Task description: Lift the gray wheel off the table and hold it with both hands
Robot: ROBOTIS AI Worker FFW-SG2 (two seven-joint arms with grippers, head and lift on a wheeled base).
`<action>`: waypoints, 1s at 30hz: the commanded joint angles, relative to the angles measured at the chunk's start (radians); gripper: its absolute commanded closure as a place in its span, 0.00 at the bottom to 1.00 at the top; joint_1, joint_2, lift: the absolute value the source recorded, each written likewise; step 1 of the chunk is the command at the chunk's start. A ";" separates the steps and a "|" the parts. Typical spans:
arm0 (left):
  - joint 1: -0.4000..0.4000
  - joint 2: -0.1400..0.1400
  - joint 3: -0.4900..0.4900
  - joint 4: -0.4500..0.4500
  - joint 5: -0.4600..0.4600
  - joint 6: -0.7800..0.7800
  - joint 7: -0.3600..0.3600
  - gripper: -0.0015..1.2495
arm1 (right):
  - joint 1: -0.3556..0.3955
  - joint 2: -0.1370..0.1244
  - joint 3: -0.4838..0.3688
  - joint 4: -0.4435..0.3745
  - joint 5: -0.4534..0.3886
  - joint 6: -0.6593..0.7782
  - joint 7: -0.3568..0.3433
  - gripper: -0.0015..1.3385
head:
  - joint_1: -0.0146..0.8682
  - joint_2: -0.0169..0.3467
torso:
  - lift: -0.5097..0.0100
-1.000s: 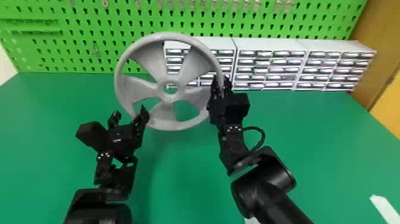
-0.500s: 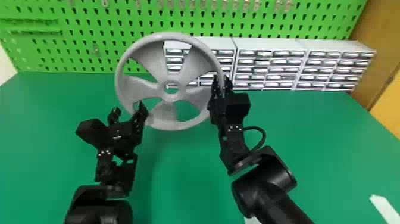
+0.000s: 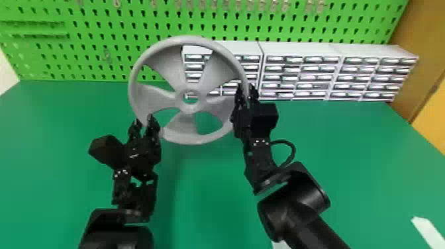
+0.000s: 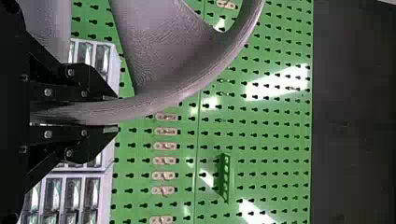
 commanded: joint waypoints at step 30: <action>-0.004 0.001 -0.030 -0.049 -0.043 0.013 0.150 0.81 | 0.009 0.003 -0.006 0.006 -0.012 0.015 0.000 0.88 | 0.82 0.09 | 0.79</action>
